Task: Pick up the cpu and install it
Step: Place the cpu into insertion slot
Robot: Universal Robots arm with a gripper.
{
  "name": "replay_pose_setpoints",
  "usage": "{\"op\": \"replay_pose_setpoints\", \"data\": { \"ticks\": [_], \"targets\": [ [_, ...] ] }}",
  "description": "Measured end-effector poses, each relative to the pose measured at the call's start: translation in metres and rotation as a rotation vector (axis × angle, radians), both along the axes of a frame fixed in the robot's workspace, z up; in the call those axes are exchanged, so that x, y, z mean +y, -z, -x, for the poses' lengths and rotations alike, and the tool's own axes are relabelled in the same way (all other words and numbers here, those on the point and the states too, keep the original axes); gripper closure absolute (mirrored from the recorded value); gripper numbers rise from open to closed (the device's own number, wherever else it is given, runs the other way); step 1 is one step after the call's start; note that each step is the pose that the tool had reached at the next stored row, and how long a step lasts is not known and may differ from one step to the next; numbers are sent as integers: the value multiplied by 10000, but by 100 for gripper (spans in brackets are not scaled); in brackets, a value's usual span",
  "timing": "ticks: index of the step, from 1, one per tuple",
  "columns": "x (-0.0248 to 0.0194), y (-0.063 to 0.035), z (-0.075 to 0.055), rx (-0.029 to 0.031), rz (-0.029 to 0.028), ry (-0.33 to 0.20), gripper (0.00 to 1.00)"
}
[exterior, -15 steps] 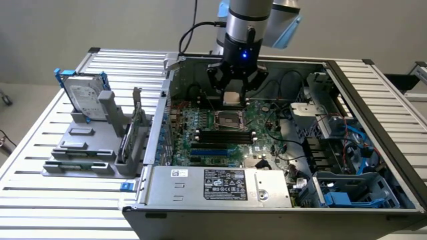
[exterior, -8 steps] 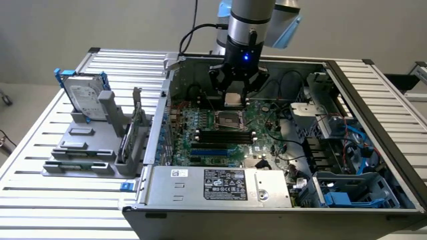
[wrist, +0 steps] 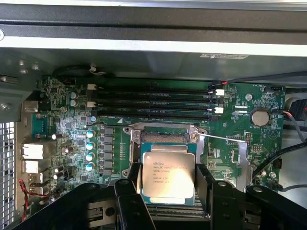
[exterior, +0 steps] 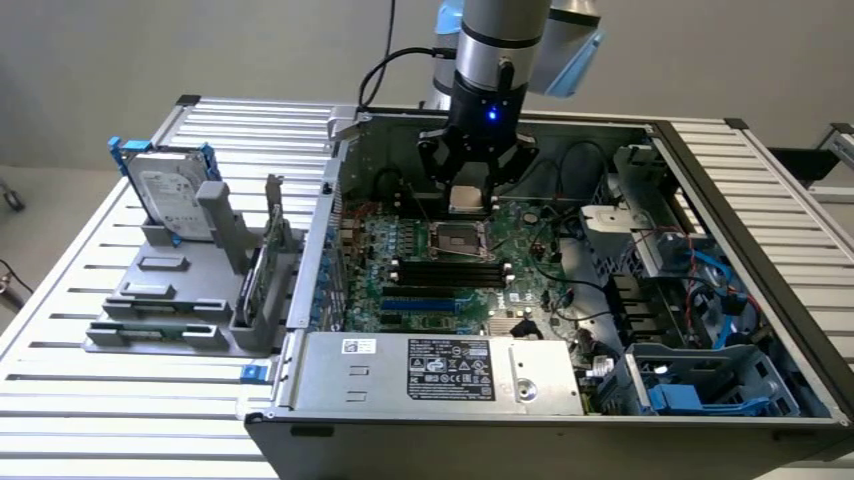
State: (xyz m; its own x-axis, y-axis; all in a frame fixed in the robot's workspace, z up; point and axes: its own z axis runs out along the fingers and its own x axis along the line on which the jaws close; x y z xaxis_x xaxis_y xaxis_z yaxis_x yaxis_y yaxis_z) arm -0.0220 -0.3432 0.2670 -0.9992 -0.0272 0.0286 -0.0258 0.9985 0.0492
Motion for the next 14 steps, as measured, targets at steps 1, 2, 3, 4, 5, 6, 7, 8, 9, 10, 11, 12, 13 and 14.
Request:
{"op": "replay_pose_setpoints", "data": {
  "ticks": [1,2,3,4,5,6,7,8,9,10,11,12,13,14],
  "targets": [
    [0,0,0,0,0,0,45],
    [0,0,0,0,0,0,45],
    [0,0,0,1,0,0,45],
    [-1,1,0,0,1,0,45],
    [-2,8,2,-1,-3,8,45],
    [-3,16,3,-1,-8,63,45],
    [-3,20,3,1,-7,197,45],
    [-3,23,3,1,-7,352,45],
    [-3,26,4,2,-5,512,45],
    [-3,28,4,4,-5,667,45],
    [-3,31,4,6,-5,822,45],
    [-3,33,4,8,-6,982,45],
    [-3,34,4,9,-6,1139,45],
    [-3,36,4,11,-5,1293,45]
  ]
}}
